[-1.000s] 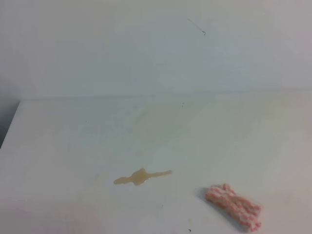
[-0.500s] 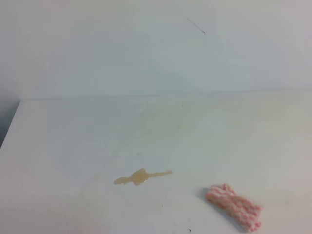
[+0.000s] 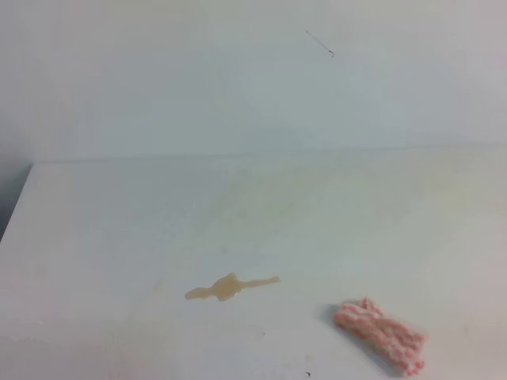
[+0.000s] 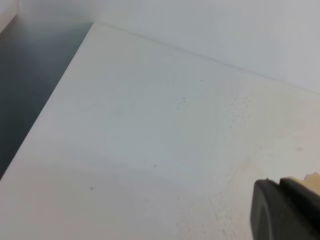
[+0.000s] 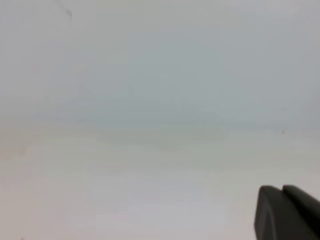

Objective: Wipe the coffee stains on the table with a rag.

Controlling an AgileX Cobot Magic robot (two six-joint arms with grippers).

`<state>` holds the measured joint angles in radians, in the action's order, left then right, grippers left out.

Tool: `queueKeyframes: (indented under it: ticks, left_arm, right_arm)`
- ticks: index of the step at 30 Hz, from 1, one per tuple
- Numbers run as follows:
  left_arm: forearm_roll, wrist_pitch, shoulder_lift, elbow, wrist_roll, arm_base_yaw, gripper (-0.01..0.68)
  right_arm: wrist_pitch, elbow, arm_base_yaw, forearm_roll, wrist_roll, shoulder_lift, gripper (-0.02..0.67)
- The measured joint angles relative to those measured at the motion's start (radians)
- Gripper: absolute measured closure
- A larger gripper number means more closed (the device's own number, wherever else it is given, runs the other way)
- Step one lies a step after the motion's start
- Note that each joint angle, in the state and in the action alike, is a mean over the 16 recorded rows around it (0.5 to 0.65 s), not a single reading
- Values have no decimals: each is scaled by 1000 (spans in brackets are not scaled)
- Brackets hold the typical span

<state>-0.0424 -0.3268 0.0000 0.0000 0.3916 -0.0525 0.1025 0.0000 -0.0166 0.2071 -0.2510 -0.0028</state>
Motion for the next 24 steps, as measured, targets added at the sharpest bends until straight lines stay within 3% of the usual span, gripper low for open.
queueKeyframes:
  ticks: [11,24]
  left_arm:
    - [0,0,0,0,0,0,674]
    - [0,0,0,0,0,0,674]
  right_arm:
    - [-311,0,0,34,19,0,652]
    - [-143,0,0,52,26,0,652]
